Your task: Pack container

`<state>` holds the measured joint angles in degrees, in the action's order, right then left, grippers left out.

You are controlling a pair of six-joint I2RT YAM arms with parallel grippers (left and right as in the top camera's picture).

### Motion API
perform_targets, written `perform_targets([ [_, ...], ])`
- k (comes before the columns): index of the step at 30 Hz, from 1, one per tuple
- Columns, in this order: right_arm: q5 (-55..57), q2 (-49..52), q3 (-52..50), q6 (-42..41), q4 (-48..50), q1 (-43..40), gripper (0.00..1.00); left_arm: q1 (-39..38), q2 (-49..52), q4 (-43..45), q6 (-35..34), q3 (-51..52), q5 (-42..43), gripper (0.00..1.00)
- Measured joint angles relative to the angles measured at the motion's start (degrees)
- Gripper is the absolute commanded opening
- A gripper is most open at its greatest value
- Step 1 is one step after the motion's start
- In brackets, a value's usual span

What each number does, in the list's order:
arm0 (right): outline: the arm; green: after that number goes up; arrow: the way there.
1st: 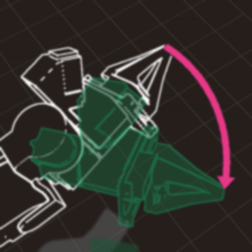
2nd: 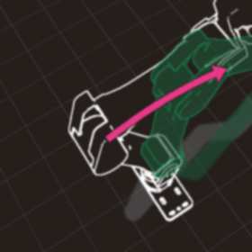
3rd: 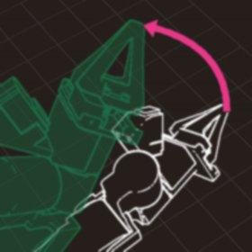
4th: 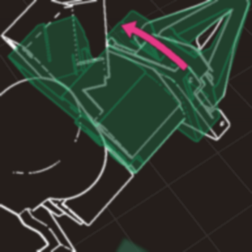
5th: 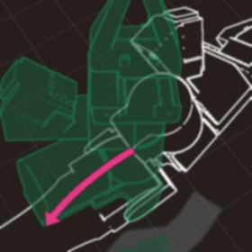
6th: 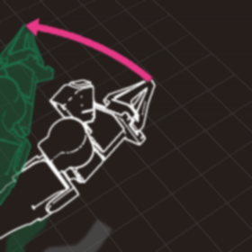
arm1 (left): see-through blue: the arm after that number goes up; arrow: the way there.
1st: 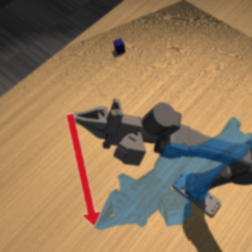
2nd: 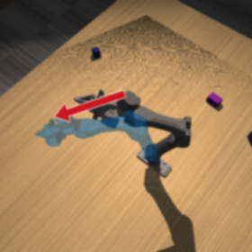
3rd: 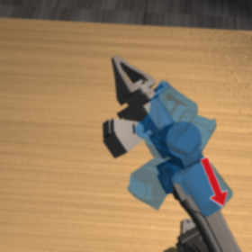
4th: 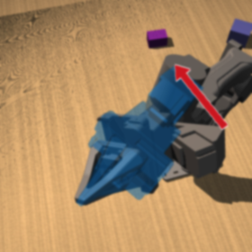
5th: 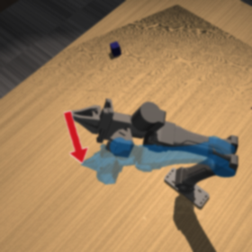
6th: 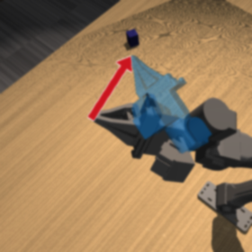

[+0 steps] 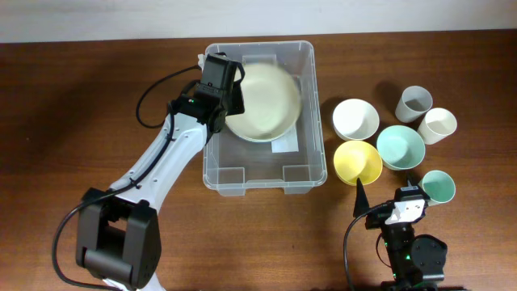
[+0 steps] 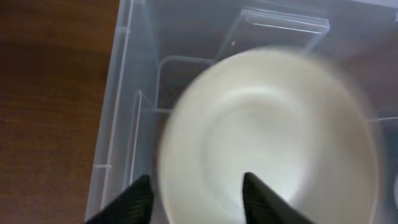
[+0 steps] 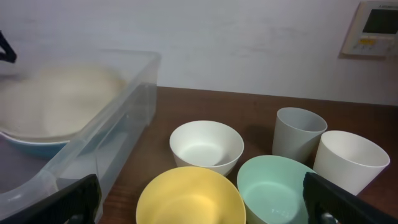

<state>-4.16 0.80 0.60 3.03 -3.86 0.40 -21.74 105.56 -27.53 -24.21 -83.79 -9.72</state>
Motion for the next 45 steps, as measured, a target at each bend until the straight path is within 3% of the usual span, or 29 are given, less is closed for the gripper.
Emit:
perform_targets([
  [9,0.0,0.0,0.0,0.0,0.0,0.0,0.99,0.5,-0.9,-1.7,0.2,0.0,0.0,0.50],
  [16,0.0,0.0,0.0,0.0,0.0,0.0,0.99,5.4,-10.6,-3.6,0.6,-0.2,-3.5,0.51],
  [18,0.0,0.0,0.0,0.0,0.0,0.0,0.99,7.8,-13.6,-5.2,0.9,-0.5,-6.3,0.73],
  [21,0.0,0.0,0.0,0.0,0.0,0.0,0.99,11.6,-16.6,-7.4,1.2,-0.8,-10.1,0.92],
  [23,0.0,0.0,0.0,0.0,0.0,0.0,0.99,14.6,-17.2,-8.6,1.1,-0.9,-12.4,0.99],
  [36,0.0,0.0,0.0,0.0,0.0,0.0,0.99,31.5,-17.0,-15.6,1.1,-0.9,-17.3,0.99],
  [45,0.0,0.0,0.0,0.0,0.0,0.0,0.99,33.0,-17.0,-15.6,1.1,-0.9,-17.4,0.99],
])
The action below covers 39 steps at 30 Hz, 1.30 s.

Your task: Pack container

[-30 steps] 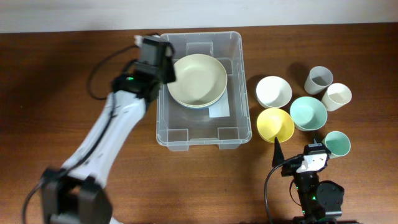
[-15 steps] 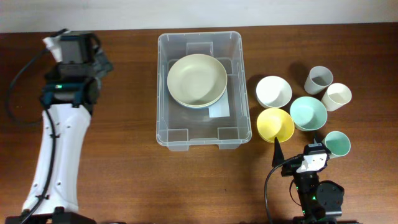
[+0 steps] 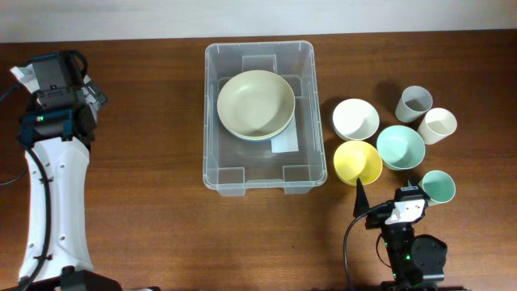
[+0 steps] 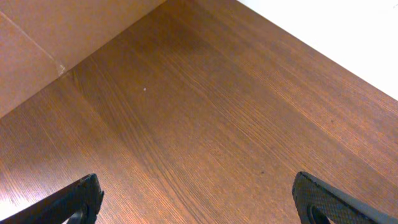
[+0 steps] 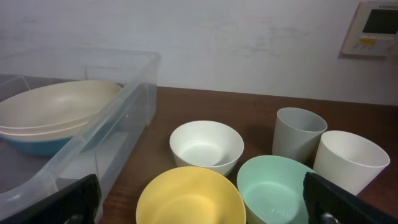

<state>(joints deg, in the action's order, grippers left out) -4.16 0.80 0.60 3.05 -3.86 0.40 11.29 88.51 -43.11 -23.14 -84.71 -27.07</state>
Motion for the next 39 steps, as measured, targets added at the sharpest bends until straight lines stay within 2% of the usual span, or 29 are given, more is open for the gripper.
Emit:
perform_targets([
  [8,-0.5,0.0,0.0,0.0,1.2,0.0,0.99,0.0,0.0,0.0,0.0,0.0,0.0,0.99],
  [15,-7.1,0.0,0.0,-0.1,17.6,0.0,0.99,0.0,0.0,0.0,0.0,0.0,0.0,0.99],
  [17,-7.8,0.0,0.1,-0.2,19.5,0.0,0.99,0.0,0.0,0.0,0.0,0.0,0.0,0.99],
  [20,-7.2,0.2,1.5,-2.1,16.0,0.0,0.99,0.0,0.0,0.0,0.0,0.0,0.0,0.99],
  [25,-1.6,5.9,11.2,-6.2,4.5,0.0,0.99,0.0,0.0,0.0,0.0,0.0,0.0,0.99],
  [34,9.1,28.2,37.7,-8.6,-8.6,0.0,0.99,0.0,0.0,0.0,0.0,0.0,0.0,1.00],
  [39,11.1,38.5,46.6,-8.7,-17.1,0.0,0.99,0.0,0.0,0.0,0.0,0.0,0.0,0.99],
])
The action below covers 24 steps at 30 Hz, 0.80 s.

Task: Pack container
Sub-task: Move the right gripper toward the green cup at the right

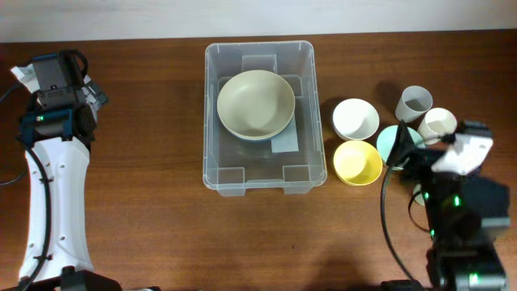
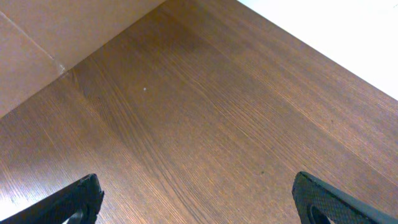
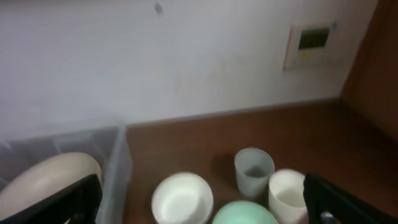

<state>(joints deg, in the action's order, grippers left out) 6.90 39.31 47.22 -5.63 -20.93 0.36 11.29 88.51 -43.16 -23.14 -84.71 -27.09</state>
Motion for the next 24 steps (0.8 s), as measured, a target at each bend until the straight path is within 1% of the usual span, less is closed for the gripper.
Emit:
perform_targets([
  [4,0.4,4.9,0.8,-0.2,-3.1,0.0,0.99,0.0,0.0,0.0,0.0,0.0,0.0,0.99],
  [10,1.6,9.2,0.8,-0.7,-7.6,0.0,0.99,0.0,0.0,0.0,0.0,0.0,0.0,0.99],
  [14,5.8,11.3,1.0,-5.4,-10.8,-1.2,0.99,0.0,0.0,0.0,0.0,0.0,0.0,0.99],
  [18,8.6,14.4,2.4,-12.5,-17.2,-7.9,0.99,0.0,0.0,0.0,0.0,0.0,0.0,0.99],
  [23,6.4,18.7,4.8,-16.9,-21.4,-21.6,0.99,0.0,0.0,0.0,0.0,0.0,0.0,0.99],
  [24,5.4,19.4,4.9,-17.4,-21.6,-24.0,0.98,0.0,0.0,0.0,0.0,0.0,0.0,0.99],
])
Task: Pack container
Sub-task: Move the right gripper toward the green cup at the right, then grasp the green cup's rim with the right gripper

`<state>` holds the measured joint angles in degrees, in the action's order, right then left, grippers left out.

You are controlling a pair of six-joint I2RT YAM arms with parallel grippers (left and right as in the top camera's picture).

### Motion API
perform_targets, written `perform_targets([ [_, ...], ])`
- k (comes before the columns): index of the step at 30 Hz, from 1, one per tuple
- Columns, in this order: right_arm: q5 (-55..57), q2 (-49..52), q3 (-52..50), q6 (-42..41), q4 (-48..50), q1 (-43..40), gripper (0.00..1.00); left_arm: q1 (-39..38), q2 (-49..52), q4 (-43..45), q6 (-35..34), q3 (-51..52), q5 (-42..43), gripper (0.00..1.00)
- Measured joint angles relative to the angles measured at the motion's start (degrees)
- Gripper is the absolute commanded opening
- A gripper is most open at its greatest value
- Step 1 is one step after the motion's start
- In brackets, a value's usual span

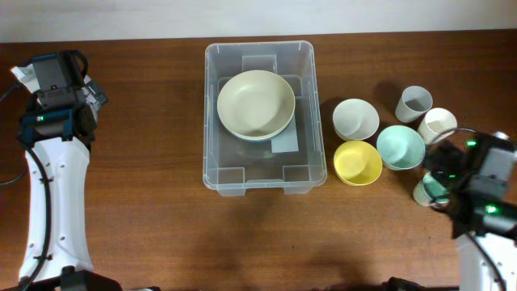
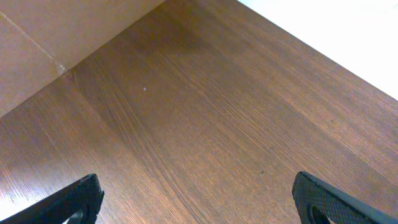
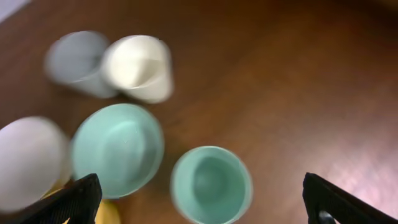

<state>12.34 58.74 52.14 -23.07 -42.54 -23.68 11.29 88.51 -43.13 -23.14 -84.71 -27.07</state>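
The clear plastic container (image 1: 303, 77) stands mid-table with a cream plate (image 1: 256, 105) stacked on others inside it. To its right sit a white bowl (image 1: 355, 118), a yellow bowl (image 1: 358, 162), a teal bowl (image 3: 116, 149), a grey cup (image 3: 78, 62) and a cream cup (image 3: 138, 67). My right gripper (image 3: 202, 200) hangs open and faces down over a small teal cup (image 3: 211, 185), one finger on either side and well clear of it. My left gripper (image 2: 199, 199) is open over bare wood at the far left.
The left arm (image 1: 50, 186) runs along the table's left edge. The right arm's body (image 1: 485, 198) covers the front right corner. Bowls and cups stand close together, with the teal cup nearest the front. Bare wood (image 1: 242, 242) lies in front of the container.
My right gripper, then over the teal bowl and facing the wall, has moved toward the front right and now points down over the small teal cup. The left arm has not moved.
My left gripper was at a cream plate over the container while the right arm sat at the front edge. Then the plate lay on the stack inside and the left gripper was open at the far left. The right arm then stood over the bowls, and now over the teal cup.
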Motion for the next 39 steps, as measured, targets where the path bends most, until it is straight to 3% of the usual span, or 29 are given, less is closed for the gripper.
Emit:
perform_targets([
  [3,-3.8,2.8,0.2,-0.5,-0.6,-6.3,0.89,0.0,0.0,0.0,0.0,0.0,0.0,0.99],
  [7,-9.3,8.0,0.2,0.5,-0.5,-11.2,0.86,0.0,0.0,0.0,0.0,0.0,0.0,0.99],
  [18,-13.4,19.5,0.2,2.5,0.1,-11.6,0.82,0.0,0.0,0.0,0.0,0.0,0.0,0.99],
  [22,-13.6,22.1,0.2,3.4,0.6,-11.6,0.75,0.0,0.0,0.0,0.0,0.0,0.0,0.99],
  [28,-13.9,24.1,0.2,4.3,1.1,-11.6,0.53,0.0,0.0,0.0,0.0,0.0,0.0,0.99],
  [39,-14.0,25.1,0.2,4.3,1.2,-11.6,0.51,0.0,0.0,0.0,0.0,0.0,0.0,0.99],
])
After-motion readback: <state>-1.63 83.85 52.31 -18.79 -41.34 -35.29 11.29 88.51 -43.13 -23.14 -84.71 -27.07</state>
